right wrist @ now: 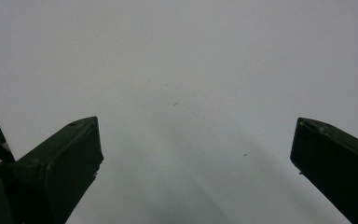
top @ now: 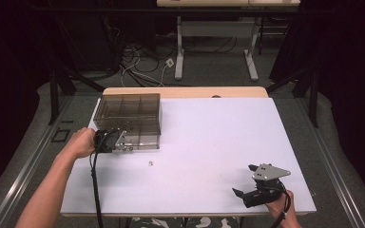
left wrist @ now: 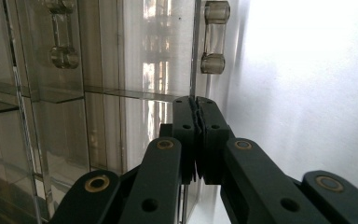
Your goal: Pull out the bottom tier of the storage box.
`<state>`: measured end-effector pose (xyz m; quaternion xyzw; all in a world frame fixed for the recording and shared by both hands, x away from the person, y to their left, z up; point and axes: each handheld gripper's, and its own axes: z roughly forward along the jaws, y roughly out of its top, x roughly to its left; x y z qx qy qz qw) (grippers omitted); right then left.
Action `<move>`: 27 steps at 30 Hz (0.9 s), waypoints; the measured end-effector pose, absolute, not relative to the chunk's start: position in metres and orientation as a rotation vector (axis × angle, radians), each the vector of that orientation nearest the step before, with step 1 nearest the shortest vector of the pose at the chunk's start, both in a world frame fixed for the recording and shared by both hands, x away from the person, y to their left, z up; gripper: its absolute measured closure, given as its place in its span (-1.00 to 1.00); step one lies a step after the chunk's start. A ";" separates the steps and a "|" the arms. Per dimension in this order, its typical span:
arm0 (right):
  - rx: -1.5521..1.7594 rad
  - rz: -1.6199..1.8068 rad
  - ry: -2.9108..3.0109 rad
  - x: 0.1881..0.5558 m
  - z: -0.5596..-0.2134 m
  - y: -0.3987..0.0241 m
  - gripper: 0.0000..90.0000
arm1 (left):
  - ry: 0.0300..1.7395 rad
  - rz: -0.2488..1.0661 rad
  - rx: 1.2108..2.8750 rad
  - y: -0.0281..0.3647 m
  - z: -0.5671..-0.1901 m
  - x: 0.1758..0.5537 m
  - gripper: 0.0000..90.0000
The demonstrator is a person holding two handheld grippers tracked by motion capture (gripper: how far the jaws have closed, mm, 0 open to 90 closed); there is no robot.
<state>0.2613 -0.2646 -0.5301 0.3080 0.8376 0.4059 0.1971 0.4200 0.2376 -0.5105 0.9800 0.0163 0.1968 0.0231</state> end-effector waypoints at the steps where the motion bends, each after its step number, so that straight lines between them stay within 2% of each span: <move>1: 0.861 1.137 2.344 0.261 -0.530 -0.265 -0.97 | 0.056 0.607 3.028 0.238 -0.511 0.420 0.95; 13: 0.864 1.136 2.345 0.261 -0.530 -0.265 -0.97 | 0.043 0.593 3.018 0.240 -0.510 0.420 0.94; 19: 0.859 1.134 2.344 0.262 -0.530 -0.265 -0.97 | 0.125 0.596 2.989 0.242 -0.510 0.419 0.89; 20: 0.859 1.135 2.345 0.262 -0.530 -0.265 -0.97 | 0.151 0.602 2.977 0.242 -0.510 0.420 0.77; 21: 0.859 1.134 2.346 0.262 -0.530 -0.265 -0.97 | 0.169 0.587 2.971 0.243 -0.510 0.419 0.76; 27: 0.867 1.133 2.344 0.262 -0.530 -0.265 -0.97 | 0.290 0.557 2.920 0.245 -0.508 0.415 0.30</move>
